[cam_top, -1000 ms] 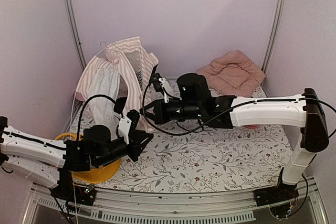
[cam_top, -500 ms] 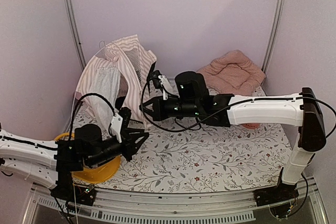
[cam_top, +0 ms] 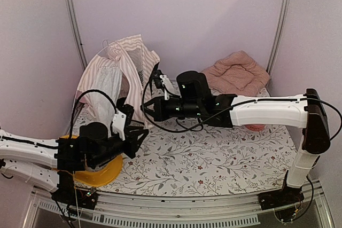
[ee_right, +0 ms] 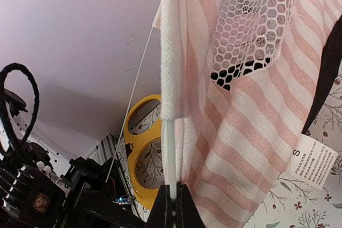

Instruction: Set up the pet tent

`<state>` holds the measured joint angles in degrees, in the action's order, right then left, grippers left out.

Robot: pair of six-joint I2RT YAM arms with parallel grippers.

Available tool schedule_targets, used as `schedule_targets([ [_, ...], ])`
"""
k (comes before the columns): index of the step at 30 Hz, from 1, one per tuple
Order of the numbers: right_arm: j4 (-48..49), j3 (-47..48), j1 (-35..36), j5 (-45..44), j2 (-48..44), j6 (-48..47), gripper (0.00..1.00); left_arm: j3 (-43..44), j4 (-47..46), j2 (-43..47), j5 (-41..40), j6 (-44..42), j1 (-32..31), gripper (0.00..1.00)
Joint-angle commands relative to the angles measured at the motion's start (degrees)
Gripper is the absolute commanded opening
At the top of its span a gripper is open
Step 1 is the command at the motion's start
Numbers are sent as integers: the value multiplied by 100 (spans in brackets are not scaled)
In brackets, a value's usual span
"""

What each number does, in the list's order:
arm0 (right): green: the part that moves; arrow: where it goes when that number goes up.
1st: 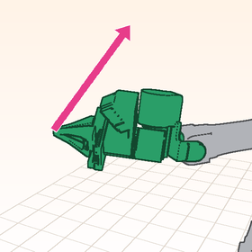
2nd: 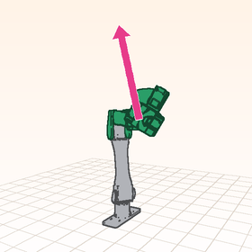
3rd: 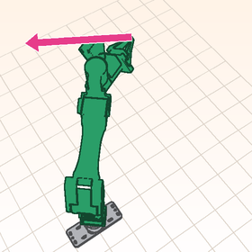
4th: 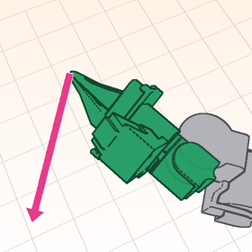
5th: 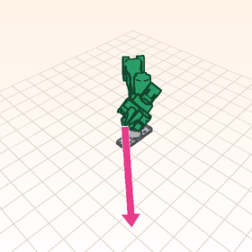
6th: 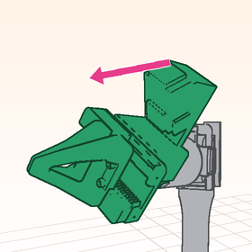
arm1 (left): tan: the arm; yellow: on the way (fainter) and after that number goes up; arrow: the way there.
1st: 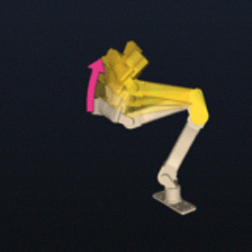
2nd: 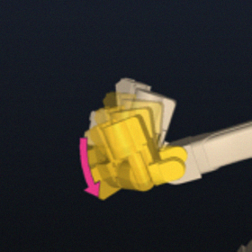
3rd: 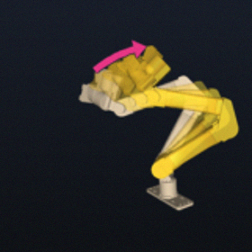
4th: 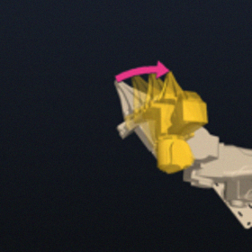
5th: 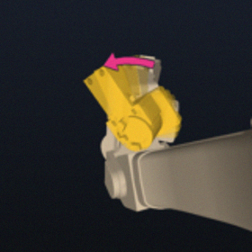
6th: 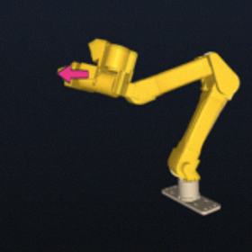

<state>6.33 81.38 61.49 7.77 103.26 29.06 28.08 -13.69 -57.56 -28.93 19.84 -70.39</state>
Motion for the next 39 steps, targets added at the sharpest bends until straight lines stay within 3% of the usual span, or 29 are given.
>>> schedule_targets([
  [1,108,203,-8,-194,87,82,0,327,102,-93,-328,-31,-44,23],
  [18,91,253,33,-206,115,80,0,835,392,-584,-900,-87,-40,26],
  [22,82,247,40,-206,119,74,0,876,475,-567,-1027,-58,-43,18],
  [25,55,255,50,-225,141,67,0,835,440,-522,-1003,-78,-43,1],
  [26,58,245,54,-233,147,72,0,837,438,-524,-1001,-83,-42,0],
  [33,-23,254,49,-427,171,16,0,743,287,-339,-820,-169,-56,0],
  [39,-121,102,53,-1011,286,-199,0,669,-10,-49,-133,-284,-61,0],
])
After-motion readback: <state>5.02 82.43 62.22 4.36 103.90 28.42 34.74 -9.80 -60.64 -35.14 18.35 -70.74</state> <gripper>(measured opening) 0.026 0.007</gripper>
